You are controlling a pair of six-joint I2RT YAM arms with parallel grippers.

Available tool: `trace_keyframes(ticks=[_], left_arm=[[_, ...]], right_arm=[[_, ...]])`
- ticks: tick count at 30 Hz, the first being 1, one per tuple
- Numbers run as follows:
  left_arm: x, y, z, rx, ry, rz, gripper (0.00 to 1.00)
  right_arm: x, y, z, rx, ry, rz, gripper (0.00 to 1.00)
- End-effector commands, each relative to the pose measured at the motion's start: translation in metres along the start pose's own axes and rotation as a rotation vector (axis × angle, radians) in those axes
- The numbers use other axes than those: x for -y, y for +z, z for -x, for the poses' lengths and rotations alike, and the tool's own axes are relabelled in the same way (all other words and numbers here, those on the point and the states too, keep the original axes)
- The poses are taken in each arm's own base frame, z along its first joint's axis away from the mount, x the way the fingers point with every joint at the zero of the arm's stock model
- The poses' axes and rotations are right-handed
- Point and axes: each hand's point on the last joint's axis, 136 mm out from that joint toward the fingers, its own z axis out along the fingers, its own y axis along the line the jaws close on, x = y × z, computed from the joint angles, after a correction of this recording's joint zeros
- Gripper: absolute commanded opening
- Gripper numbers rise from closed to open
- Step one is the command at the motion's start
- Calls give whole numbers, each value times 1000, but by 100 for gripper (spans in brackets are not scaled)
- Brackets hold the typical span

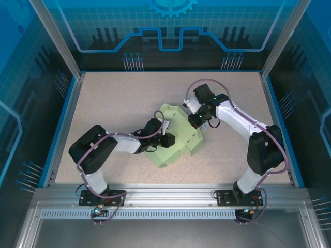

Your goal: Fold the paper box

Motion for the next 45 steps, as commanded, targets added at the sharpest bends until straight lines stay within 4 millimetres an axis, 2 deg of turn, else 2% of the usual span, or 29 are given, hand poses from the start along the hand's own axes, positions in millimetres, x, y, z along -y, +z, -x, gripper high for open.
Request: trace_keyframes(ticks=[1,6,13,20,24,27,33,38,45], left_arm=[[4,9,14,62,-10,-19,15],[-4,13,11,56,-46,11,10],[-13,23,-2,48,-159,15,4],[-11,30,-12,53,-188,2,3],[-12,28,-11,75,-194,4,3],[-12,25,-9,92,-200,0,3],[-6,14,1,131,-182,-5,6],[0,0,14,179,-167,-10,17],[1,-36,37,233,-145,-7,34]], right_arm=[[1,-3,4,2,21,11,0],[-8,-9,12,32,43,33,0],[-35,-11,19,60,95,67,0],[-69,-10,23,59,105,54,0],[-74,-5,20,49,114,26,0],[-70,-1,17,40,112,-14,0],[-37,-13,21,52,30,-204,0],[-12,-28,31,85,-126,-421,0],[2,-32,42,120,-311,-684,0]])
